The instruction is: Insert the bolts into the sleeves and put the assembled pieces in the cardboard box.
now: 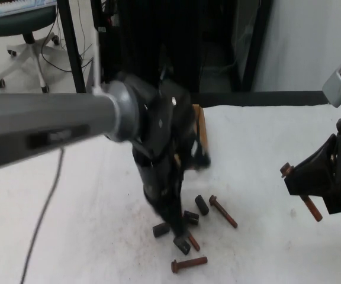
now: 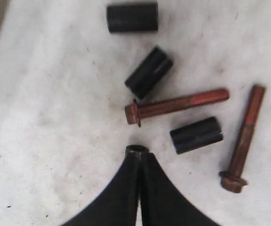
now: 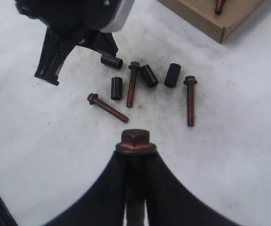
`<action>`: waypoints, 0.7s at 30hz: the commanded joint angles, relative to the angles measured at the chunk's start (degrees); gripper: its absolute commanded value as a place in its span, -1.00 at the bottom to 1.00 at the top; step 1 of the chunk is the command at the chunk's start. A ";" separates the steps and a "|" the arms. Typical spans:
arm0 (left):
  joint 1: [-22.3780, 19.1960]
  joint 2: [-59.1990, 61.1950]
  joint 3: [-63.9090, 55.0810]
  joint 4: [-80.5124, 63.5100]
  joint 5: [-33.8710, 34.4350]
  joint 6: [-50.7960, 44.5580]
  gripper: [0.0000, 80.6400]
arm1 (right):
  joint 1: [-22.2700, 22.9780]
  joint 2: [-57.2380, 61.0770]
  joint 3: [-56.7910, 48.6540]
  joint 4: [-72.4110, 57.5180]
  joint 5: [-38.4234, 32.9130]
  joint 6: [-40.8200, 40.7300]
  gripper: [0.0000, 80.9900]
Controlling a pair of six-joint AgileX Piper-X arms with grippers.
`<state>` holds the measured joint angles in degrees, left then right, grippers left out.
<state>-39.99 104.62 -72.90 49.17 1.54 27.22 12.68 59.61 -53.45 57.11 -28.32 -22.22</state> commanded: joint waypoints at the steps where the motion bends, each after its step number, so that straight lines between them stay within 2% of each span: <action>1: 0.03 -6.87 -0.01 -3.15 5.89 -8.83 -0.99 | -0.24 -0.59 -0.12 -4.81 -0.81 1.46 -0.98; 4: 0.03 -11.50 3.32 -8.97 5.88 -10.95 -0.99 | -0.89 -0.59 0.85 -11.67 -1.64 6.54 -0.98; 7: 0.39 -15.43 7.65 -13.50 5.88 -7.15 -0.99 | -1.44 -0.59 2.28 -16.87 -3.97 10.31 -0.98; 12: 0.49 -15.40 9.83 -10.48 5.88 -0.26 -0.99 | -1.33 -0.59 3.91 -17.44 -4.12 10.70 -0.98; 17: 0.49 -10.77 8.31 -8.36 5.88 -0.67 -0.99 | -1.33 -0.59 4.75 -15.94 -4.19 10.59 -0.98; 19: 0.49 -8.32 6.88 -6.51 5.88 -0.66 -0.88 | -1.33 -0.59 4.75 -15.82 -4.61 10.61 -0.98; 21: 0.49 -5.82 5.05 -3.69 5.77 -0.66 -0.66 | -1.33 -0.59 4.75 -15.82 -5.09 10.61 -0.98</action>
<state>-39.56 98.23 -66.89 44.35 7.35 26.18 11.52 59.61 -48.56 41.32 -32.18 -11.75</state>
